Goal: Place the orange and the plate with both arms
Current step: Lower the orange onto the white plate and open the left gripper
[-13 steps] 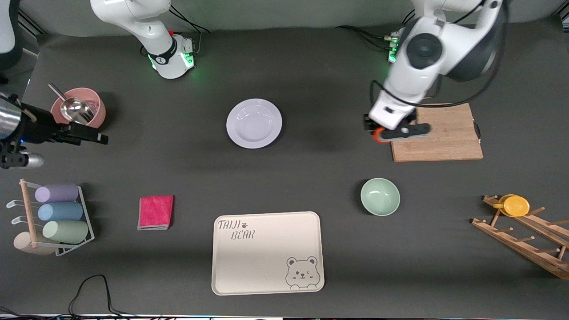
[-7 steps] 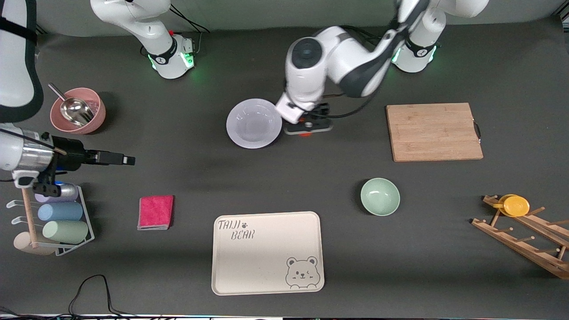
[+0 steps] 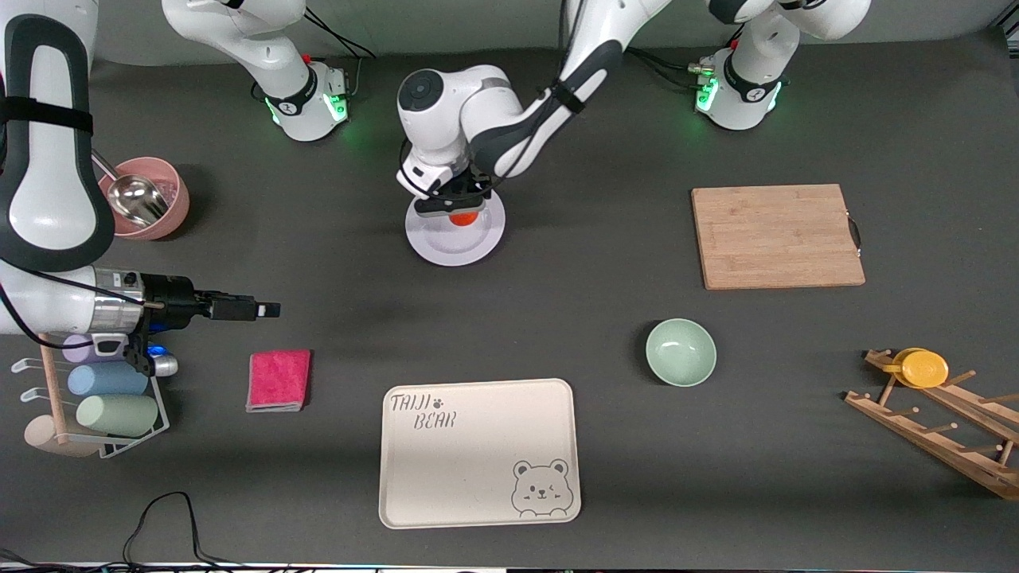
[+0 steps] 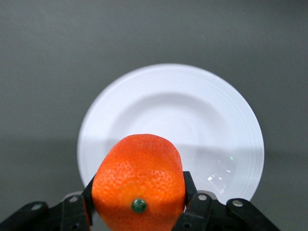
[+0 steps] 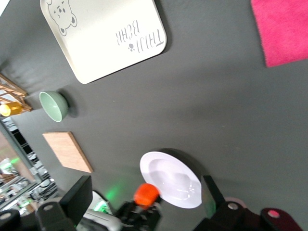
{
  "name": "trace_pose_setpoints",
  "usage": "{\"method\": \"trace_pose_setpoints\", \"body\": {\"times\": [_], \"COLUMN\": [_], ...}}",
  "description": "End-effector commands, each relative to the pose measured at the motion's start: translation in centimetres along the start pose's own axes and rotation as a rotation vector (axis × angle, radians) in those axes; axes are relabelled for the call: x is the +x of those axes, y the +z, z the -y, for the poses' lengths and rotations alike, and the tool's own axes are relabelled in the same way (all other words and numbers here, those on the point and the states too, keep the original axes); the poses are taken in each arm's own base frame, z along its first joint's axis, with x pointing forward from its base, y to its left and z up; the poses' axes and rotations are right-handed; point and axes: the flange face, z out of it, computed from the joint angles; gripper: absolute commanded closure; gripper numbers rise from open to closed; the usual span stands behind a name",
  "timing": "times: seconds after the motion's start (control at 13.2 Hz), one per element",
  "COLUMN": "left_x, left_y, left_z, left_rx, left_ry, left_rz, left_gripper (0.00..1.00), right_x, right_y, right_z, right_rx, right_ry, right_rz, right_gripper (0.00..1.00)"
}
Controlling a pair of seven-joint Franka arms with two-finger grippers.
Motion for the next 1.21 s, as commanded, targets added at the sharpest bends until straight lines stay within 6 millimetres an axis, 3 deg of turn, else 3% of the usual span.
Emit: {"method": "trace_pose_setpoints", "body": {"times": [0.0, 0.3, 0.53, 0.6, 0.68, 0.75, 0.98, 1.13], "left_x": [-1.2, -1.1, -0.8, -0.9, -0.8, -0.7, -0.7, 0.1], "left_y": [2.1, 6.3, 6.9, 6.9, 6.9, 6.8, 5.7, 1.6], "left_z": [-2.0, -2.4, -2.3, -2.4, -2.3, -2.2, -2.2, -1.8], "left_rx": [0.003, -0.025, -0.029, -0.029, -0.026, -0.02, -0.01, 0.029], "left_ry": [0.002, 0.031, 0.035, 0.04, 0.04, 0.041, 0.042, 0.022], "left_rz": [-0.04, -0.061, -0.064, -0.064, -0.064, -0.065, -0.067, -0.067], "left_gripper": [0.49, 0.49, 0.46, 0.33, 0.05, 0.0, 0.0, 0.0], "right_x": [1.2, 2.8, 4.2, 4.4, 4.6, 4.8, 5.0, 4.7], "right_y": [1.5, 3.3, 5.0, 5.8, 6.5, 6.6, 8.2, 9.2], "right_z": [-0.4, -1.2, -4.7, -5.8, -6.6, -8.1, -9.4, -10.3], "right_rx": [0.031, 0.162, 0.271, 0.301, 0.324, 0.335, 0.348, 0.374], "right_ry": [0.003, -0.008, -0.001, -0.002, 0.003, 0.007, -0.012, 0.02], "right_rz": [-0.008, 0.01, 0.026, 0.03, 0.036, 0.03, 0.041, 0.052], "right_gripper": [0.0, 0.0, 0.0, 0.0, 0.0, 0.0, 0.0, 0.0]}}
